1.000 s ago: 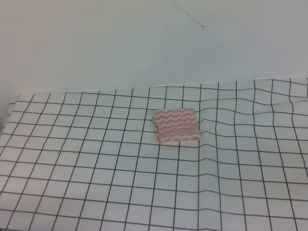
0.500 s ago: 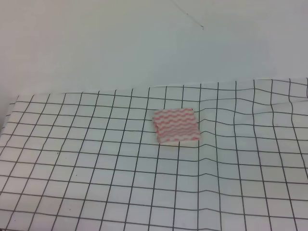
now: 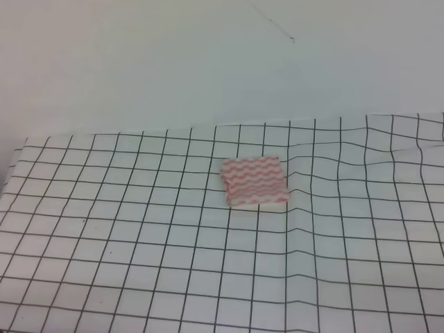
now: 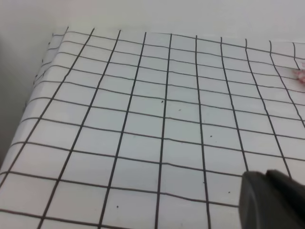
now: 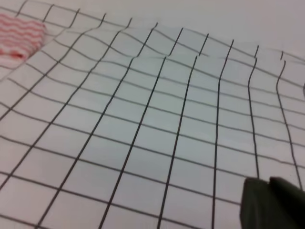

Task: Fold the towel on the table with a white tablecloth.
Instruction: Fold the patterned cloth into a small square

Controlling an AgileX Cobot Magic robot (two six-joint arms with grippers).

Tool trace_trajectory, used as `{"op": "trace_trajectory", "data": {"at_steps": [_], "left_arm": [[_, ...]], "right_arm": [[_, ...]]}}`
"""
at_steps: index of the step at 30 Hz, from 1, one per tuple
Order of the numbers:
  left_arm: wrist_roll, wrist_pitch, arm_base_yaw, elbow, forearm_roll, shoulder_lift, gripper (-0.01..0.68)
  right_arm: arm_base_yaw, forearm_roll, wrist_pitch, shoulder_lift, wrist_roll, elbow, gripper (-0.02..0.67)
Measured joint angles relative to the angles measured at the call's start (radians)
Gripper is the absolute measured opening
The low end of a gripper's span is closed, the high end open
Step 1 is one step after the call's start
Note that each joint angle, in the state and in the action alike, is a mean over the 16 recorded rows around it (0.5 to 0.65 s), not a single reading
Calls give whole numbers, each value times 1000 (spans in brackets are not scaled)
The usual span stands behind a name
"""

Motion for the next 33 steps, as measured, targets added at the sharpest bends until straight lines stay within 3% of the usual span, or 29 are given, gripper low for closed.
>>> {"op": "trace_trajectory", "data": {"at_steps": [33], "left_arm": [[0,0,0,0,-1,0,0]], "right_arm": [[-2,28,-23,-9,1,55,28]]}}
